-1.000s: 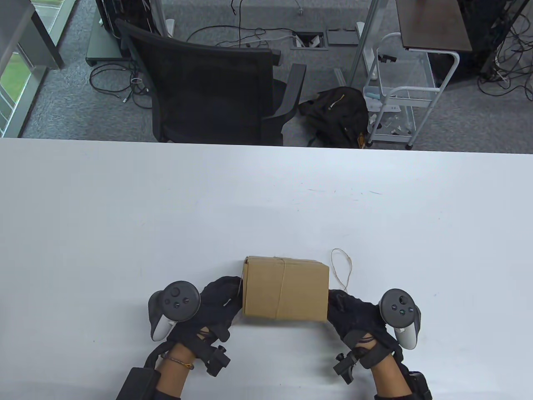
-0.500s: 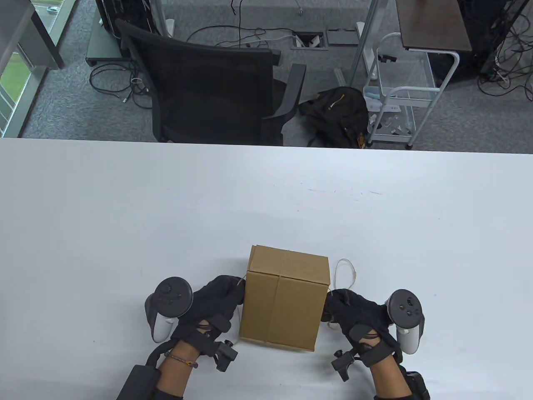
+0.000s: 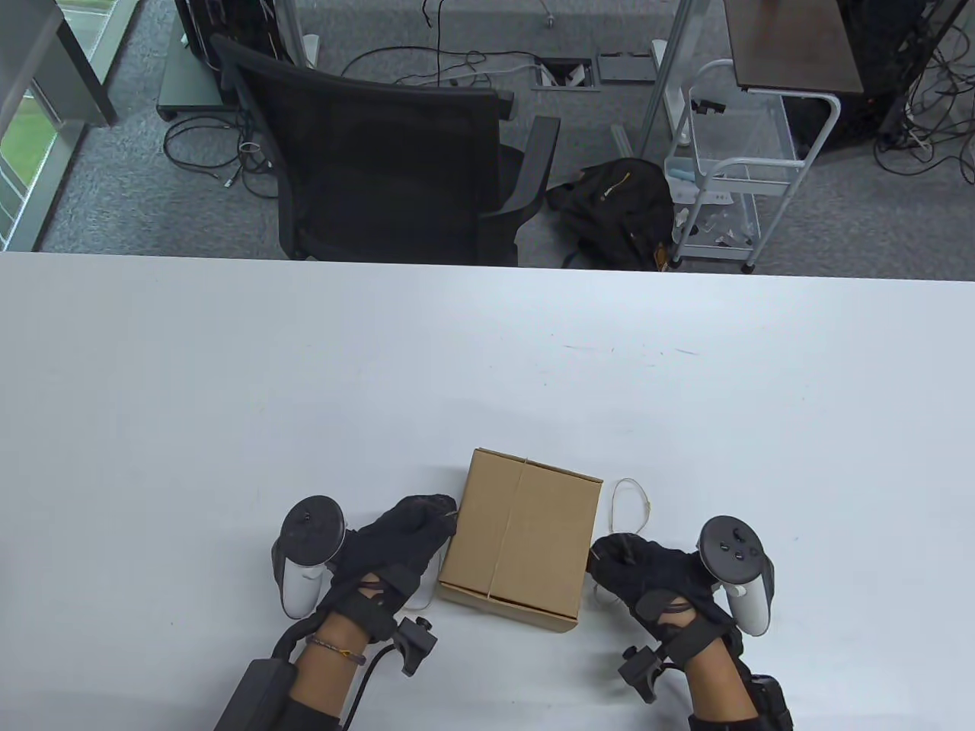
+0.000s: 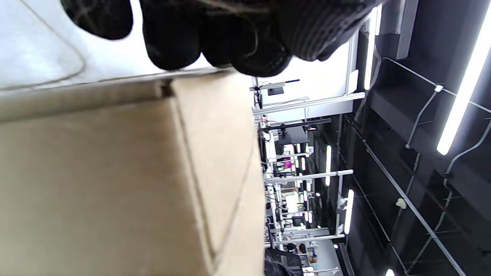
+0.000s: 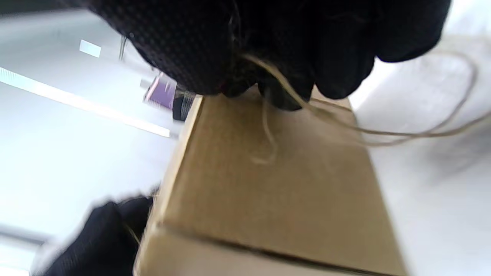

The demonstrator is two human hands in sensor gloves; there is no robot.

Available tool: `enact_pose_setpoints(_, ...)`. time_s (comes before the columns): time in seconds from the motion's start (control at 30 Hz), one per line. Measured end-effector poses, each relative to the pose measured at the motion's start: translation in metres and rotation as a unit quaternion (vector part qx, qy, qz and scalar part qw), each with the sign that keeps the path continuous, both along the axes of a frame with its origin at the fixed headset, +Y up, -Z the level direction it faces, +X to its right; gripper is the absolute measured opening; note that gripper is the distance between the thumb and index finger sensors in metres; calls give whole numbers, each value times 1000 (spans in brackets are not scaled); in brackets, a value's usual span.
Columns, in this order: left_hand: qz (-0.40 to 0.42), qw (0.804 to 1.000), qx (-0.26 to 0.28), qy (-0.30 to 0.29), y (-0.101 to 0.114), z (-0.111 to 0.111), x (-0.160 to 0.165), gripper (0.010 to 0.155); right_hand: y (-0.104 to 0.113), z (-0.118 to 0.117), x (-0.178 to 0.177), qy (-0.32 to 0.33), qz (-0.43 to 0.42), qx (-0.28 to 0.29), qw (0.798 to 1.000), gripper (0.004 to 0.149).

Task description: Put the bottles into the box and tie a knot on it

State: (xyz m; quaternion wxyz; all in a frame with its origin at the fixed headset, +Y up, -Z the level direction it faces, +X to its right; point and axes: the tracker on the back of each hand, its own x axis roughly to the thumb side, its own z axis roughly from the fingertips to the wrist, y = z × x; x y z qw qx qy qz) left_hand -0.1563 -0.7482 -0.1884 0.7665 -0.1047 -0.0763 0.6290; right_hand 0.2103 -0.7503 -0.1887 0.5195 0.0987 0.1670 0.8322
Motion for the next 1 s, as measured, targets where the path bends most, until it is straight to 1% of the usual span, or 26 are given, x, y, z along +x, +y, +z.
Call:
enact_pose_setpoints(0.07, -52, 998, 38, 2, 6, 4, 5, 49, 16, 5, -3, -7, 71, 64, 995, 40)
enact_pose_setpoints(0.1, -99, 993, 65, 2, 10, 6, 9, 49, 24, 8, -5, -4, 112, 115, 987, 40)
enact_pose_setpoints(0.13, -125, 989, 79, -1, 12, 8, 12, 49, 28, 10, -6, -7, 132, 140, 981, 40)
enact_pose_setpoints(0.17, -174, 979, 109, -6, 16, 11, 17, 49, 36, 14, -8, -13, 171, 195, 966, 39)
enact_pose_setpoints(0.2, -220, 966, 135, -5, 18, 14, 21, 49, 42, 17, -11, -3, 192, 246, 950, 38)
enact_pose_setpoints(0.23, -252, 956, 152, -1, 20, 16, 24, 48, 45, 20, -13, 3, 199, 285, 938, 38)
enact_pose_setpoints(0.27, -287, 942, 171, 3, 21, 19, 28, 48, 46, 22, -16, -1, 206, 319, 925, 38)
enact_pose_setpoints(0.3, -311, 931, 192, -1, 22, 20, 31, 48, 46, 23, -19, 8, 214, 336, 917, 38)
enact_pose_setpoints(0.33, -340, 916, 211, -3, 22, 21, 34, 48, 44, 23, -22, 33, 212, 353, 911, 38)
enact_pose_setpoints(0.4, -373, 900, 223, 1, 24, 20, 37, 48, 39, 21, -27, 51, 185, 367, 910, 38)
enact_pose_setpoints(0.43, -374, 901, 221, -1, 24, 19, 38, 48, 35, 18, -29, 61, 173, 355, 916, 38)
enact_pose_setpoints(0.5, -368, 905, 212, -5, 23, 17, 38, 48, 28, 13, -29, 66, 163, 338, 925, 38)
enact_pose_setpoints(0.57, -362, 908, 213, 0, 21, 14, 36, 48, 22, 7, -24, 53, 139, 323, 935, 39)
enact_pose_setpoints(0.6, -354, 912, 208, 1, 19, 12, 34, 48, 19, 4, -21, 52, 114, 300, 946, 39)
enact_pose_setpoints(0.63, -341, 918, 204, 1, 18, 11, 33, 48, 17, 2, -19, 55, 82, 264, 959, 39)
enact_pose_setpoints(0.67, -331, 922, 201, 1, 18, 9, 33, 48, 17, 2, -19, 50, 84, 252, 963, 38)
enact_pose_setpoints(0.7, -316, 928, 198, 0, 17, 9, 32, 48, 18, 2, -18, 42, 109, 264, 957, 38)
enact_pose_setpoints(0.73, -305, 931, 199, 1, 18, 9, 32, 47, 20, 4, -18, 34, 135, 288, 948, 38)
enact_pose_setpoints(0.77, -305, 930, 202, 5, 19, 10, 33, 47, 24, 5, -20, 32, 162, 314, 935, 38)
enact_pose_setpoints(0.8, -310, 926, 213, 3, 21, 11, 33, 47, 27, 7, -24, 34, 190, 324, 926, 38)
enact_pose_setpoints(0.87, -316, 921, 229, 3, 26, 14, 35, 47, 32, 11, -30, 28, 227, 331, 916, 39)
enact_pose_setpoints(0.9, -316, 920, 234, -2, 28, 16, 35, 48, 35, 12, -34, 29, 239, 346, 907, 39)
enact_pose_setpoints(0.93, -310, 921, 236, -10, 28, 18, 36, 48, 36, 14, -36, 31, 251, 352, 901, 39)
enact_pose_setpoints(1.0, -306, 921, 240, -7, 31, 22, 39, 48, 41, 19, -43, 29, 288, 358, 888, 39)
